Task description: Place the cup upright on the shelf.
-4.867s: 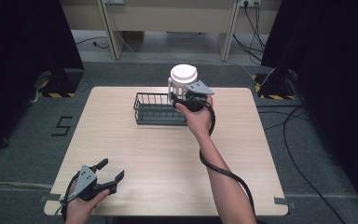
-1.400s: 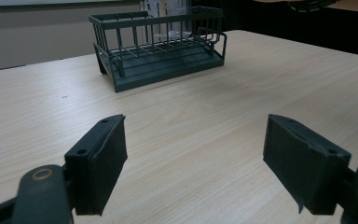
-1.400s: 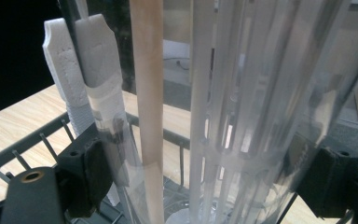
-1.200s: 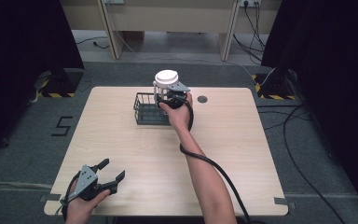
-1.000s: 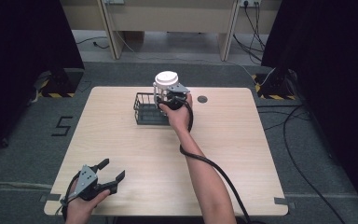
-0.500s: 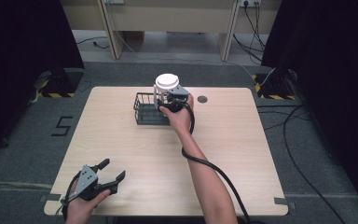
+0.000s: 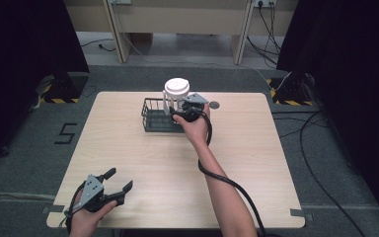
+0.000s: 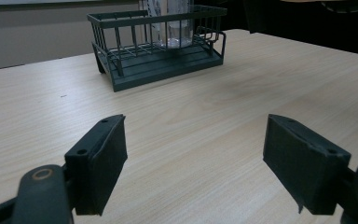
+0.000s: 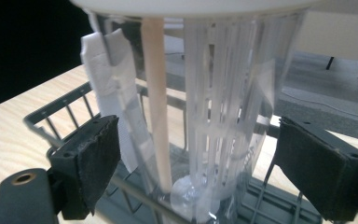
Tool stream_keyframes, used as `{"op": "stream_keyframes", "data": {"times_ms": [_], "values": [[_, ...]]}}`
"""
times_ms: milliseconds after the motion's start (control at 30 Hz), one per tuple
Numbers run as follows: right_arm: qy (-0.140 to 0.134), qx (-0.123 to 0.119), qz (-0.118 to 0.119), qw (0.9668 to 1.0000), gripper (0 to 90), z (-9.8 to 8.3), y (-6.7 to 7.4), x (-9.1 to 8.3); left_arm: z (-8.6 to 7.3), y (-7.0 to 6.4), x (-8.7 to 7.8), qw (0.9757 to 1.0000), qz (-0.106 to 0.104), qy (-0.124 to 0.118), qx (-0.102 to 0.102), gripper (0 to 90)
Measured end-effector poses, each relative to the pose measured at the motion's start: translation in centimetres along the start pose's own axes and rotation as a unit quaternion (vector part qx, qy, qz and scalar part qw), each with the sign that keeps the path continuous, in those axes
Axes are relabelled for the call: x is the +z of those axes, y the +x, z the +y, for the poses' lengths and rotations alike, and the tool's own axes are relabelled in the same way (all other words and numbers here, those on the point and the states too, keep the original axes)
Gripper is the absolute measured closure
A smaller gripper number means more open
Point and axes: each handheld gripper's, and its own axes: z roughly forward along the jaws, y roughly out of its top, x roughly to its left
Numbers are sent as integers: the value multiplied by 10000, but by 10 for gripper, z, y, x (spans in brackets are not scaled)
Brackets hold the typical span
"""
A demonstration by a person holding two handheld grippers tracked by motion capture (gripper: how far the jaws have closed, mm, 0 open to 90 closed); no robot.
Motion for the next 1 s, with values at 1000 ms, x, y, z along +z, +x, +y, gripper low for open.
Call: {"op": "stream_keyframes", "data": {"times_ms": [1000], "values": [[69, -79, 22, 9999, 158, -34, -17, -75, 0, 0, 0, 10000, 32, 32, 45, 208]]}}
